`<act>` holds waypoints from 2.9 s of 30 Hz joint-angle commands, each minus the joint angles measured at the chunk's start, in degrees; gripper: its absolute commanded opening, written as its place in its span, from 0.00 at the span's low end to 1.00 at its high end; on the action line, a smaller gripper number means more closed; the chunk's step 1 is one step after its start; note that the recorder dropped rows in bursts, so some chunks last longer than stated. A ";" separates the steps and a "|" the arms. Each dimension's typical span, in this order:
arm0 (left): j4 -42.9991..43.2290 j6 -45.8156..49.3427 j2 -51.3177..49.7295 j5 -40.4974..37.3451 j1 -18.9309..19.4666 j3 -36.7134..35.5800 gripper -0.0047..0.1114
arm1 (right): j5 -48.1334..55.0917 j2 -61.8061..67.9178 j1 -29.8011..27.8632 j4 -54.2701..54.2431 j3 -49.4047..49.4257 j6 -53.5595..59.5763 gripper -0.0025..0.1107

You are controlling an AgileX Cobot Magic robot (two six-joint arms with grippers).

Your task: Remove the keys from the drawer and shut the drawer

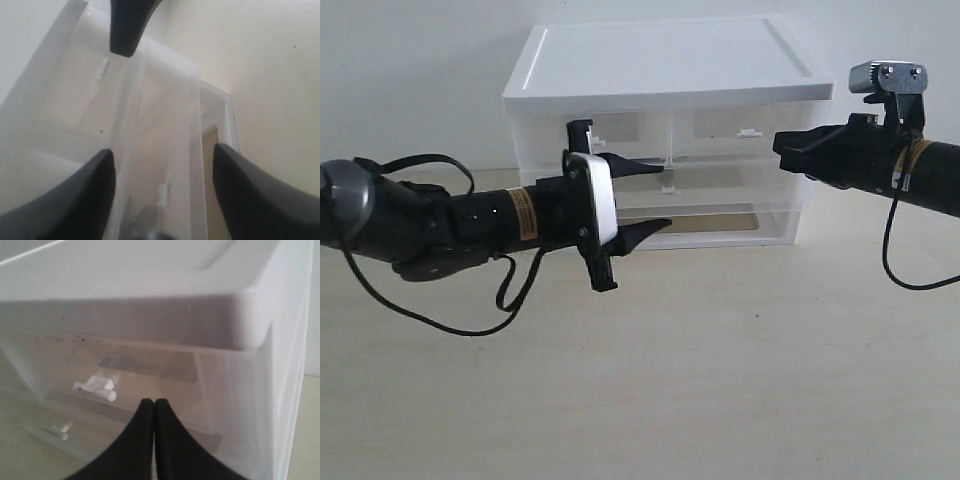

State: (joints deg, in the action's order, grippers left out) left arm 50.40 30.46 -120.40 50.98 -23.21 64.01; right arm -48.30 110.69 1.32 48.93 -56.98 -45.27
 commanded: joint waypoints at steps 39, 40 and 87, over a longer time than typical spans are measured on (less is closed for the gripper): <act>-29.43 41.54 -12.95 -7.53 -3.27 12.94 0.08 | 1.20 -0.02 -0.12 -3.05 -1.01 0.39 0.02; -29.31 41.54 -12.67 -7.31 -3.44 12.29 0.08 | 1.20 -0.02 -0.12 -3.05 -1.01 0.39 0.02; -17.77 38.52 -10.11 -0.93 -4.22 6.74 0.32 | 2.68 -0.02 -0.12 -3.27 -1.01 0.92 0.02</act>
State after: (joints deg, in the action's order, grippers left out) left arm 31.45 70.07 -129.50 49.64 -27.37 69.50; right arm -47.36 110.69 1.62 48.92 -57.07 -44.72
